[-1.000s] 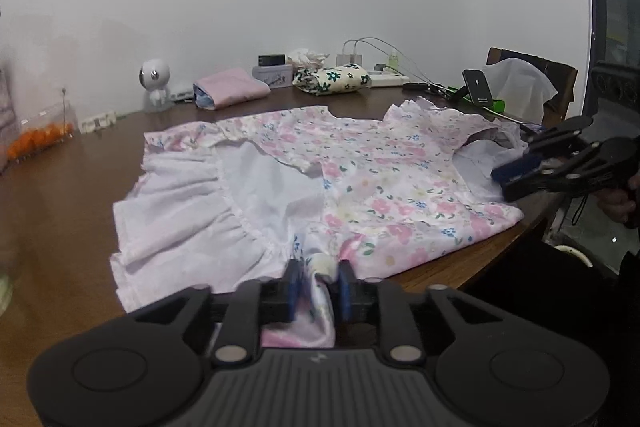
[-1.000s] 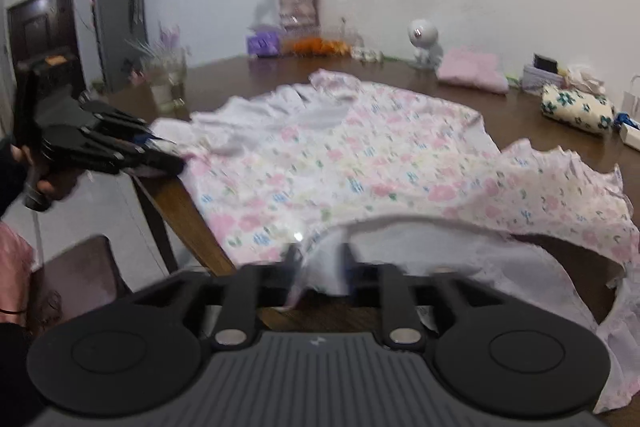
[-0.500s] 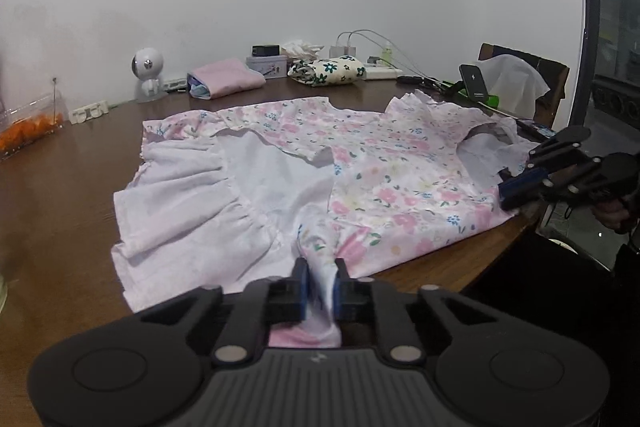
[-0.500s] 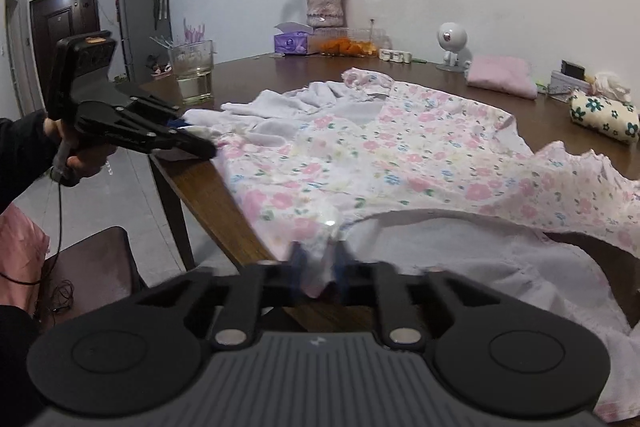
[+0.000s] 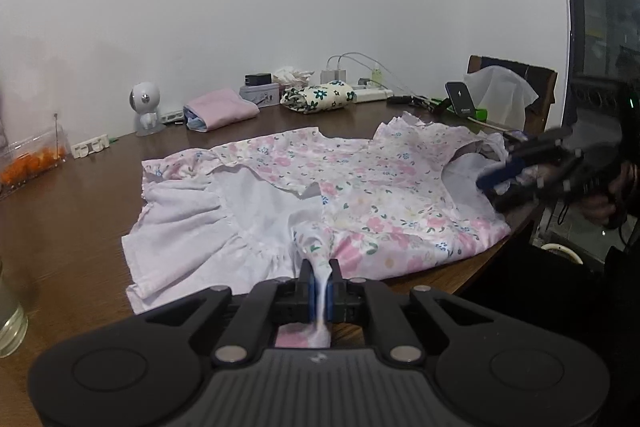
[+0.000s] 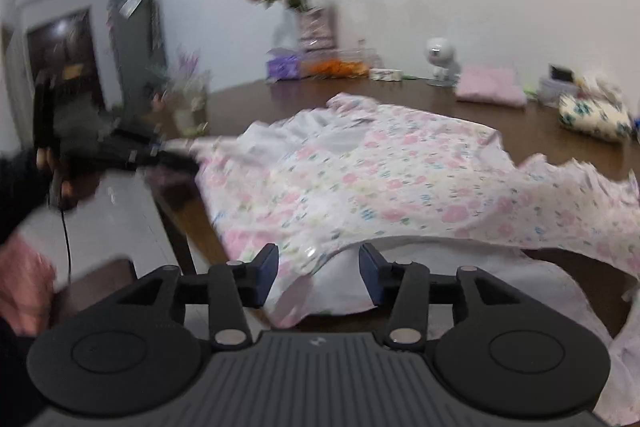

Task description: Fold clothes

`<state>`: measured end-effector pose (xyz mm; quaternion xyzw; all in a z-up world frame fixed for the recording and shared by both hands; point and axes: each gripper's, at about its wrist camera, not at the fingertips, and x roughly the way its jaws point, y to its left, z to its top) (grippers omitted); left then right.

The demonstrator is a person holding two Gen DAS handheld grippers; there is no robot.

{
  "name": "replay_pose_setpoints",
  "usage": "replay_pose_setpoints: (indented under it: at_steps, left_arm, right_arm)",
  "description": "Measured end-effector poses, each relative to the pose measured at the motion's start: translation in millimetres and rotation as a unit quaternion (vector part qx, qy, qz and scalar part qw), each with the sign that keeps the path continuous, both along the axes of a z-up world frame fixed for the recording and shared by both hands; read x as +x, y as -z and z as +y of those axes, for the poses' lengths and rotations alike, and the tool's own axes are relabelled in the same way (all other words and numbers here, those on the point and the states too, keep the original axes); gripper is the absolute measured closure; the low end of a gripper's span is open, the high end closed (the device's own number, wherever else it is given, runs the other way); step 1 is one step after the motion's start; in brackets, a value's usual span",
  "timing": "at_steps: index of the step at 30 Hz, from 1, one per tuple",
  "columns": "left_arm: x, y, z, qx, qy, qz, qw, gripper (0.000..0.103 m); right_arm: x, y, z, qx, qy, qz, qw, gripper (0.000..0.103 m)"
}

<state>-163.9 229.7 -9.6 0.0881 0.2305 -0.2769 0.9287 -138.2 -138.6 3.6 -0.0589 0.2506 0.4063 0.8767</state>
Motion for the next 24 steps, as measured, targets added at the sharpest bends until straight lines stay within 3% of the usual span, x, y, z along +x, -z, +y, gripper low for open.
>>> replay_pose_setpoints:
  at_steps: [3, 6, 7, 9, 10, 14, 17, 20, 24]
  left_arm:
    - [-2, 2, 1, 0.002, -0.009, 0.000, 1.0000, 0.099]
    - [-1, 3, 2, 0.002, -0.013, -0.001, 0.9999, 0.099]
    - [-1, 3, 3, 0.002, -0.015, -0.001, 0.9999, 0.099]
    - [-1, 3, 3, 0.000, -0.015, 0.000, 0.9999, 0.099]
    - [-1, 3, 2, -0.001, -0.012, 0.002, 0.9999, 0.099]
    - [0, -3, 3, -0.003, -0.012, -0.009, 0.9999, 0.099]
    - [7, -12, 8, -0.010, -0.006, -0.024, 0.9997, 0.099]
    - [23, -22, 5, 0.006, 0.008, -0.037, 0.9992, 0.099]
    - [49, -36, 5, 0.020, 0.027, -0.043, 0.9985, 0.099]
  right_arm:
    - [-8, 9, 11, -0.025, -0.025, -0.010, 0.999, 0.049]
    - [-15, 16, 16, -0.053, -0.033, -0.026, 0.998, 0.050]
    - [-15, 17, 15, -0.051, -0.031, -0.029, 0.998, 0.056]
    - [-12, 16, 9, -0.035, -0.029, -0.018, 0.999, 0.093]
    - [-10, 15, 6, -0.028, -0.029, -0.011, 0.999, 0.102]
    - [-12, 10, 2, -0.026, -0.032, -0.024, 0.999, 0.103]
    - [1, -4, -8, 0.018, -0.033, -0.010, 0.999, 0.103]
    - [22, -19, -19, 0.059, -0.030, 0.006, 0.998, 0.103]
    - [52, -34, -21, 0.070, -0.030, 0.020, 0.997, 0.103]
